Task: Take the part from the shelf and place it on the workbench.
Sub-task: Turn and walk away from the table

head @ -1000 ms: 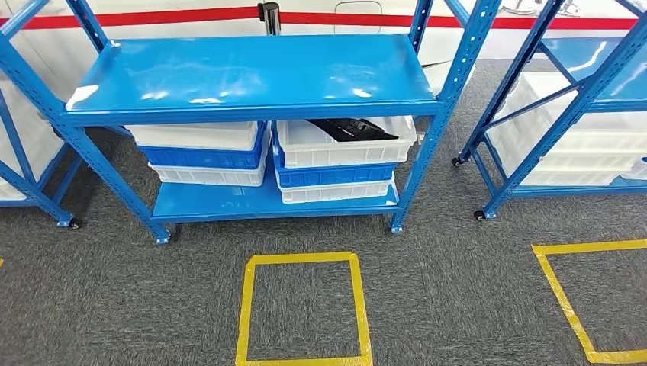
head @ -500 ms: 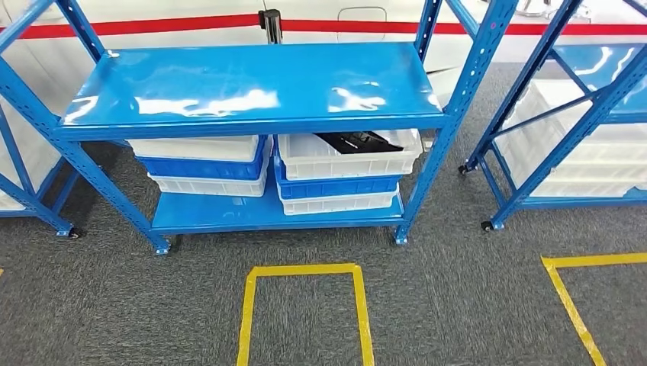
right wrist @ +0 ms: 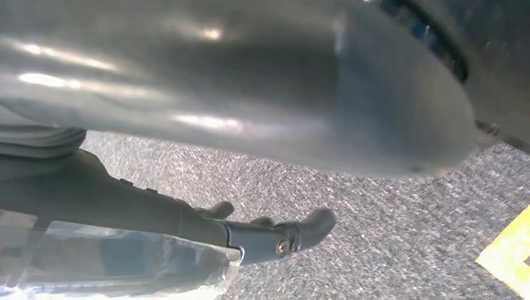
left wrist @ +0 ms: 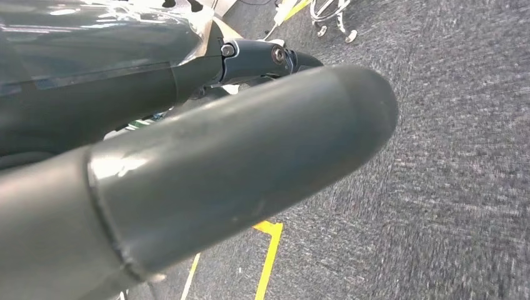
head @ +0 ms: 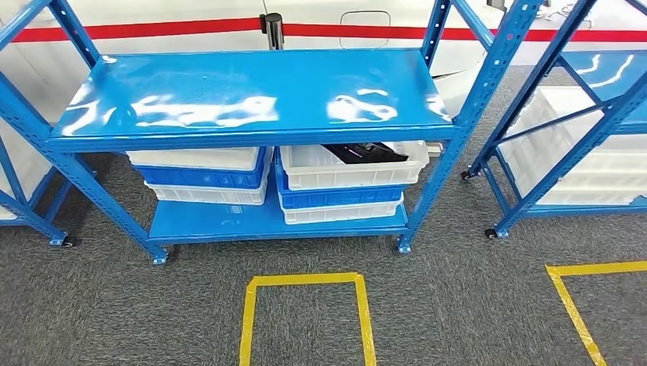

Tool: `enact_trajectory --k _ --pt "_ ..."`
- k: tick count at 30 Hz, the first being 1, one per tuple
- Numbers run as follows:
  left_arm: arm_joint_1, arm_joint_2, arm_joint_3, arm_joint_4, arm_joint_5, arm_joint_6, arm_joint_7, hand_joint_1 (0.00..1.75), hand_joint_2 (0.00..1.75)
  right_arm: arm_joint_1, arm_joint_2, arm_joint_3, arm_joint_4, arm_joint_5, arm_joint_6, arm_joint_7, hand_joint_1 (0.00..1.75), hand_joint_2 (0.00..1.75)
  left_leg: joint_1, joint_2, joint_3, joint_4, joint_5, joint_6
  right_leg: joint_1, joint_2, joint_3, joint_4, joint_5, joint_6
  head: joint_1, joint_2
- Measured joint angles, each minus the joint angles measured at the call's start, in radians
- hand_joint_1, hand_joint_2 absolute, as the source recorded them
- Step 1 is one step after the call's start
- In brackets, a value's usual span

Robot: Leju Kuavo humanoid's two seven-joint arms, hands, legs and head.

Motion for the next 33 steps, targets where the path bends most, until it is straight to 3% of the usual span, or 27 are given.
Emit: enact_trajectory --k 2,5,6,7,9,11,13,14,16,18,20,21,22,23,25,26,28,31,33 --pt "0.000 0.000 0.000 0.000 -0.001 0.004 0.000 0.00 0.00 -0.002 0.000 0.000 0.000 0.002 0.000 0.000 0.00 0.00 0.003 -0.009 0.010 -0.012 0.002 0.014 0.000 -0.003 -0.020 0.057 -0.032 0.003 0.001 0.000" --pt "0.000 0.000 0.000 0.000 0.000 0.007 0.000 0.00 0.00 -0.003 0.001 0.000 0.000 0.004 0.002 0.000 0.00 0.00 -0.001 -0.025 0.014 -0.014 -0.005 0.027 -0.004 0.002 -0.135 0.255 -0.105 -0.001 0.002 0.000" --pt "0.001 0.000 0.000 0.000 0.000 0.008 0.000 0.00 0.00 -0.002 0.001 0.000 0.000 0.004 0.002 0.000 0.00 0.00 -0.002 -0.034 0.016 -0.014 -0.007 0.028 -0.005 0.003 -0.162 0.288 -0.107 0.004 0.002 0.000" --pt "0.001 0.000 0.000 0.000 0.002 0.007 0.000 0.00 0.00 0.000 0.001 0.000 0.000 0.005 0.003 0.000 0.00 0.00 -0.003 -0.045 0.019 -0.013 -0.008 0.028 -0.005 0.004 -0.170 0.281 -0.088 0.011 0.002 0.000" --pt "0.002 0.000 0.000 0.000 0.004 0.007 0.000 0.00 0.00 0.002 0.000 0.000 0.000 0.005 0.003 0.000 0.00 0.00 -0.003 -0.065 0.026 -0.013 -0.011 0.024 -0.005 0.018 -0.134 0.164 -0.015 0.025 0.003 0.000" --pt "0.002 -0.001 0.000 0.000 0.006 0.005 0.000 0.00 0.00 0.002 -0.002 0.000 0.000 0.006 0.003 0.000 0.00 0.87 -0.006 -0.082 0.031 -0.012 -0.016 0.016 -0.002 0.045 -0.095 0.048 0.045 0.017 0.003 0.000" --pt "0.003 -0.002 0.000 0.001 0.006 0.004 0.000 0.00 0.00 -0.002 -0.004 0.000 0.000 0.006 0.003 -0.001 0.00 1.75 -0.007 -0.094 0.032 -0.013 -0.020 0.004 0.004 0.054 -0.086 0.016 0.061 -0.006 0.003 0.000" --pt "0.003 -0.002 0.000 0.001 0.007 0.004 0.000 0.00 0.00 -0.004 -0.003 0.000 0.000 0.008 0.003 -0.002 0.00 1.75 -0.005 -0.099 0.032 -0.014 -0.021 -0.002 0.003 0.048 -0.083 0.013 0.063 -0.016 0.004 0.000" --pt "0.005 -0.002 0.000 0.001 0.009 0.005 0.000 0.00 0.00 -0.006 -0.003 0.000 0.000 0.011 0.004 -0.003 0.00 1.75 -0.001 -0.085 0.026 0.004 -0.034 -0.012 -0.004 0.035 -0.072 0.006 0.069 -0.034 0.002 0.000" --pt "0.006 -0.003 0.000 0.001 0.010 0.005 0.000 0.00 0.00 -0.005 -0.001 0.000 0.000 0.013 0.005 -0.003 0.00 1.75 0.001 -0.052 -0.011 0.089 -0.087 -0.021 -0.011 0.021 -0.063 0.001 0.073 -0.047 -0.003 0.000" --pt "0.006 -0.003 0.000 0.001 0.011 0.005 0.000 0.00 0.00 -0.004 -0.001 0.000 0.000 0.014 0.005 -0.004 0.00 0.87 0.004 -0.035 -0.075 0.214 -0.147 -0.032 -0.010 0.007 -0.063 0.001 0.072 -0.052 -0.005 0.000" --pt "0.007 -0.002 0.000 0.001 0.012 0.005 0.000 0.00 0.00 -0.003 0.000 0.000 0.000 0.015 0.005 -0.004 0.00 0.44 0.006 -0.032 -0.098 0.252 -0.156 -0.036 -0.010 0.002 -0.063 0.001 0.070 -0.052 -0.005 0.000" --pt "0.008 -0.002 0.001 0.001 0.014 0.005 0.000 0.00 0.00 -0.003 0.000 0.000 0.000 0.015 0.005 -0.004 0.00 0.00 0.009 -0.029 -0.102 0.254 -0.144 -0.039 -0.011 -0.002 -0.062 0.002 0.069 -0.050 -0.005 0.000" --pt "0.010 -0.001 0.001 0.001 0.015 0.006 0.001 0.00 0.00 -0.003 0.000 0.000 0.000 0.015 0.004 -0.004 0.00 0.00 0.012 -0.026 -0.085 0.218 -0.116 -0.042 -0.012 -0.005 -0.060 0.002 0.066 -0.047 -0.005 0.000" --pt "0.013 0.001 0.002 0.001 0.017 0.007 0.002 0.00 0.00 -0.003 0.001 0.000 0.000 0.011 0.002 -0.003 0.00 0.00 0.016 -0.012 -0.016 0.084 -0.051 -0.044 -0.011 -0.009 -0.054 0.003 0.059 -0.037 -0.007 0.000" --pt "0.013 0.001 0.002 0.001 0.015 0.008 0.002 0.00 0.00 -0.004 0.002 0.000 0.000 0.009 0.000 -0.003 0.00 0.00 0.015 -0.009 0.013 0.032 -0.032 -0.040 -0.007 -0.010 -0.053 0.003 0.055 -0.030 -0.006 0.000" --pt "0.013 0.000 0.002 0.001 0.011 0.010 0.002 0.00 0.00 -0.006 0.001 0.000 0.000 0.006 -0.003 -0.001 0.00 0.00 0.013 -0.007 0.036 -0.010 -0.025 -0.031 0.005 -0.012 -0.053 0.005 0.043 -0.028 -0.005 0.000" --pt "0.013 -0.002 0.002 0.001 0.009 0.013 0.002 0.00 0.00 -0.006 -0.001 -0.003 0.000 0.005 -0.010 0.001 0.00 0.00 0.003 -0.011 0.037 -0.012 -0.023 -0.024 0.011 -0.013 -0.050 0.003 0.043 -0.031 -0.003 0.000" --pt "0.014 -0.002 0.003 0.001 0.010 0.016 0.002 0.00 0.87 -0.005 -0.001 -0.006 0.000 0.004 -0.015 0.003 0.00 0.00 -0.003 -0.011 0.037 -0.012 -0.025 -0.017 0.010 -0.013 -0.048 0.000 0.045 -0.027 -0.004 0.000"
